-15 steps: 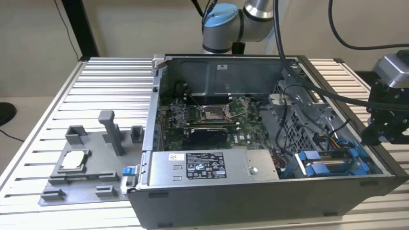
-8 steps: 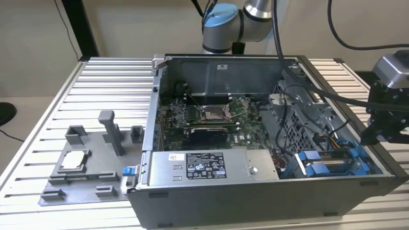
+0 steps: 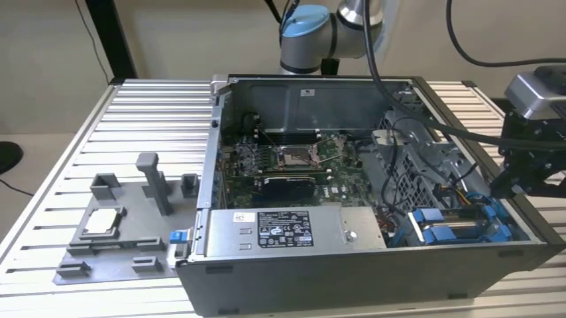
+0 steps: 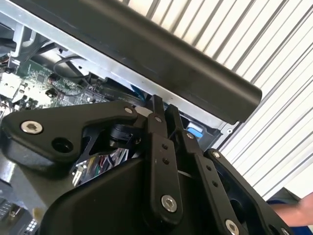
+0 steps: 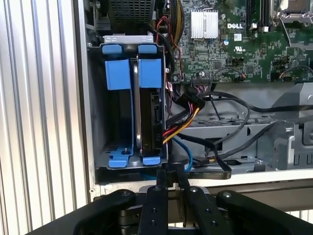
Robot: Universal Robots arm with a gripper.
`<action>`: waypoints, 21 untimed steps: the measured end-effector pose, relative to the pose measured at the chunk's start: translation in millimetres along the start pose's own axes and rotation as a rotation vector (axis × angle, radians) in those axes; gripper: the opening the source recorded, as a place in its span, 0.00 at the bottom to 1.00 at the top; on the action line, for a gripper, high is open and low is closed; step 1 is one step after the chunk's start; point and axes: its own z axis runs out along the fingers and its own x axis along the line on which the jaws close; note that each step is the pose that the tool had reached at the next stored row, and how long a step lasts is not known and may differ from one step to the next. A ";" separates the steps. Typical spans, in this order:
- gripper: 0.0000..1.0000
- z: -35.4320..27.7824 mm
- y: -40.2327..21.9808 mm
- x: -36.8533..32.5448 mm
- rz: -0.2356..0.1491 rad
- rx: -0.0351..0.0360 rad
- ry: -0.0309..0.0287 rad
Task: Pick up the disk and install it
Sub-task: 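Insert the second disk wire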
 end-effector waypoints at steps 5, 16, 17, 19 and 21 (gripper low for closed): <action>0.00 -2.3 10.1 0.2 0.003 -0.0001 -0.0054; 0.00 -6.1 48.4 6.8 0.004 -0.0002 -0.0117; 0.00 -6.0 48.6 7.5 0.004 -0.0003 -0.0121; 0.00 -5.0 48.6 8.0 0.003 -0.0002 -0.0129; 0.00 -4.5 48.6 8.2 0.003 0.0000 -0.0126</action>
